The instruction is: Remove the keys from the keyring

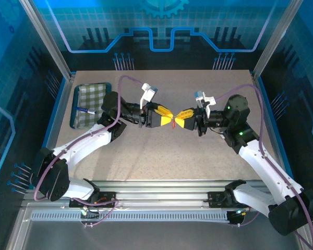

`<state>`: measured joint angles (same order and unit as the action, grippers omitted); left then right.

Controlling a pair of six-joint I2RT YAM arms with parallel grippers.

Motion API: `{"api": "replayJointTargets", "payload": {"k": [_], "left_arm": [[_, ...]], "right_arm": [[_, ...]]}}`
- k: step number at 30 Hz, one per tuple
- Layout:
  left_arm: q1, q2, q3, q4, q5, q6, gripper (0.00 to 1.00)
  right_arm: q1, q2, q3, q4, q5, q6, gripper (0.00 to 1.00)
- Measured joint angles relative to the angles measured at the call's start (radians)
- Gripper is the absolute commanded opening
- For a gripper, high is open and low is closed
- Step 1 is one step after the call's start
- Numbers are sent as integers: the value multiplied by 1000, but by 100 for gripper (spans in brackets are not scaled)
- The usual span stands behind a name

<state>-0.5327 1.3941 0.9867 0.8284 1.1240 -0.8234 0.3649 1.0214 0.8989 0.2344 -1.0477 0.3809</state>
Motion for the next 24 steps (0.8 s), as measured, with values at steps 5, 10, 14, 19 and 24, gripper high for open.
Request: {"api": "replayJointTargets", "payload": {"k": [5,10,14,19,24], "left_arm": [[-6,0,0,-39,0,29,33],[-13,0,3,-68,0,49,34],[-13,0,7,-69,-1,63,35],[-13,0,8,-73,-1,64,31],[-14,0,8,-76,-1,66,26]], "right_arm": [[0,0,0,14,0,8,8],[0,0,0,25,0,11,8],[0,0,0,6,2,0,8],[0,0,0,-11,12,-16,8],[0,0,0,-18,19,-21,8]]}}
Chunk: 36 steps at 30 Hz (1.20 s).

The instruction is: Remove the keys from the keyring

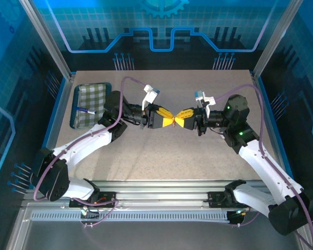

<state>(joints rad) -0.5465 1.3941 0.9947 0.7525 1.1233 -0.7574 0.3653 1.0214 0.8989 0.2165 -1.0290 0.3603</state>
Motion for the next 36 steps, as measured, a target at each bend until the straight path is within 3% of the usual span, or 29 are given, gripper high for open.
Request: {"api": "replayJointTargets", "payload": {"k": [6,11,13,15,17,24,28,32,36], "left_arm": [[-1,0,5,-14,0,2,19],[0,0,8,-33,0,25,2],[1,0,9,-43,0,43,0],[0,0,9,-55,-1,56,0],[-3,-1,9,-77,-5,79,0],[-5,-25,9,-136,-58,162,0],[-5,-32,9,-138,-85,182,0],[-5,-32,9,-138,-98,183,0],[-5,-32,9,-117,-97,167,0]], "right_arm": [[0,0,2,-16,0,-15,8],[0,-1,6,-42,0,-29,9],[0,-1,6,-47,0,-29,18],[0,-1,7,-55,4,-31,36],[-4,-2,7,-61,18,-34,44],[-111,-101,-76,9,74,21,55],[-80,-157,-137,35,118,2,57],[-25,-191,-238,111,163,-11,71],[-19,-150,-273,191,183,5,73]]}}
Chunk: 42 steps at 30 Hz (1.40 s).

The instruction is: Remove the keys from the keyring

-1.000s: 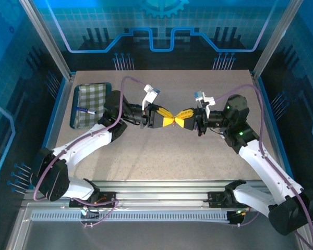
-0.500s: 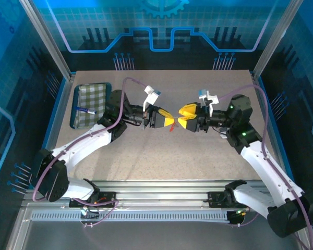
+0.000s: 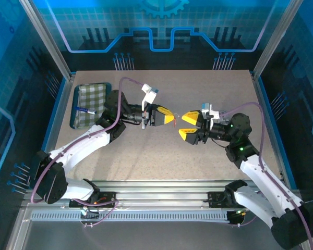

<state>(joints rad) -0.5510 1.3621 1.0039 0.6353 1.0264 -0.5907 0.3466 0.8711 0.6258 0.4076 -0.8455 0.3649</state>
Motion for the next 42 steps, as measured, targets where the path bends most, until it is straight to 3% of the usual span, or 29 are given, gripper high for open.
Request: {"api": "replayJointTargets", "payload": {"k": [11,24,29,34,39,42], "left_arm": [[-7,0,0,41,11,-39,0],[-8,0,0,50,11,-38,0],[-8,0,0,50,10,-35,0],[-7,0,0,50,6,-31,0],[-2,-4,0,51,6,-30,0],[0,-7,0,51,-1,-29,0]], "right_arm": [[32,93,17,163,-20,53,76],[53,150,70,200,-30,56,55],[53,147,70,193,-29,53,42],[53,123,70,172,-26,44,39],[53,112,66,159,-26,38,30],[53,108,62,152,-27,39,31]]}}
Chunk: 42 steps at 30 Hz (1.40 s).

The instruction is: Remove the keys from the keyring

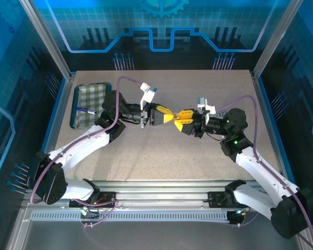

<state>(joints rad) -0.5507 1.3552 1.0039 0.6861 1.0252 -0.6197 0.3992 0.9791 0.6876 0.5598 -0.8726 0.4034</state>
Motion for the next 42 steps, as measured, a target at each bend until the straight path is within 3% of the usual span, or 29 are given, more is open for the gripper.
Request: {"api": "replayJointTargets", "payload": {"k": [17,19,21,23,30,36,42], "left_arm": [[2,-2,0,-54,-35,55,0],[2,-3,0,-54,-38,55,0],[2,-3,0,-54,-38,55,0],[2,-3,0,-53,-38,53,0],[2,-3,-4,-52,-38,50,0],[2,-3,-7,-45,-37,43,0],[2,-3,-8,-22,-37,33,0]], "right_arm": [[6,-48,-10,-13,-21,8,34],[14,-48,-11,-18,-21,6,42],[27,-48,-14,-24,-16,-3,59],[35,-48,-15,-31,-1,-10,62],[41,-48,-15,-36,45,-28,52],[41,-48,-15,-45,57,-40,53],[43,-40,-12,-57,63,-56,34]]}}
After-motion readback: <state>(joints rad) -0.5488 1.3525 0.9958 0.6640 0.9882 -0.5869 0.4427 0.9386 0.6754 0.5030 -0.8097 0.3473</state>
